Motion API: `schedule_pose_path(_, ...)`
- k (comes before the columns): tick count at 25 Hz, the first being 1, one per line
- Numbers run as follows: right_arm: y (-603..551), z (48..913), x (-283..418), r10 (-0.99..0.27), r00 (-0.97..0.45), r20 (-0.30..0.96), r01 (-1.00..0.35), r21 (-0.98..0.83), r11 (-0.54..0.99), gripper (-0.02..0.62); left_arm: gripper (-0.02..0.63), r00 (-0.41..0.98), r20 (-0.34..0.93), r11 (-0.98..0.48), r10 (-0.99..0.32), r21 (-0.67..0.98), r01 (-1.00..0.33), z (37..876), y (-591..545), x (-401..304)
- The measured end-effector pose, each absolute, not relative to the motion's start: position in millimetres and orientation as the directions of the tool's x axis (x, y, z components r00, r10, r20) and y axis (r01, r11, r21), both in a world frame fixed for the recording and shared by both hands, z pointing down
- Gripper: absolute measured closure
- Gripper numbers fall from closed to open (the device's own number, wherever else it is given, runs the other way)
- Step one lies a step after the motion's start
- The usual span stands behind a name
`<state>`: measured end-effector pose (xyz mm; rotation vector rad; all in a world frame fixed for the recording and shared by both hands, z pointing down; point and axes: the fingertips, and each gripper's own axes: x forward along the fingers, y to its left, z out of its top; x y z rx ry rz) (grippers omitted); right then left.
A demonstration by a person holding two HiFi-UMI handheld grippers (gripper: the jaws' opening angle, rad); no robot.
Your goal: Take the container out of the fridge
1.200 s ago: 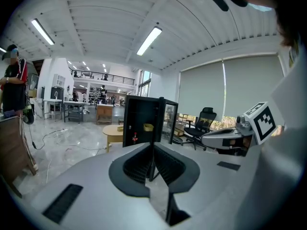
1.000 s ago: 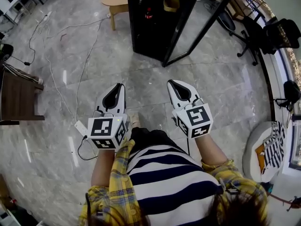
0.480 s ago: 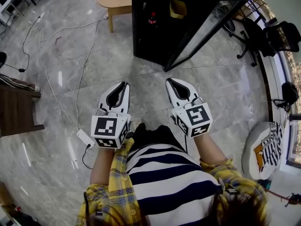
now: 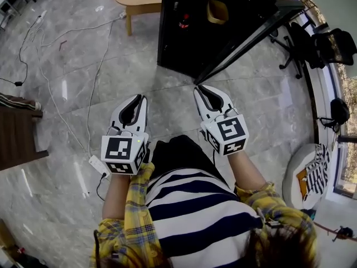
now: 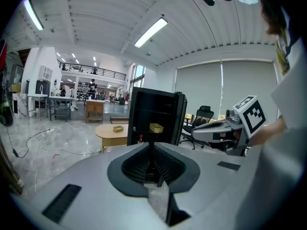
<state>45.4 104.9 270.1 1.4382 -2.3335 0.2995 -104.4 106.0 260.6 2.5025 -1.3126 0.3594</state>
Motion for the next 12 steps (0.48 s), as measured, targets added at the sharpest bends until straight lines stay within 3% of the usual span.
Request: schedule_pose_path(12, 52, 293, 49, -0.769, -0.412, 0.490, -0.848, 0.104, 0.520, 0.499, 0.571, 0.520, 0.381, -0.505, -0.764, 0.149, -0.850, 277, 71, -107)
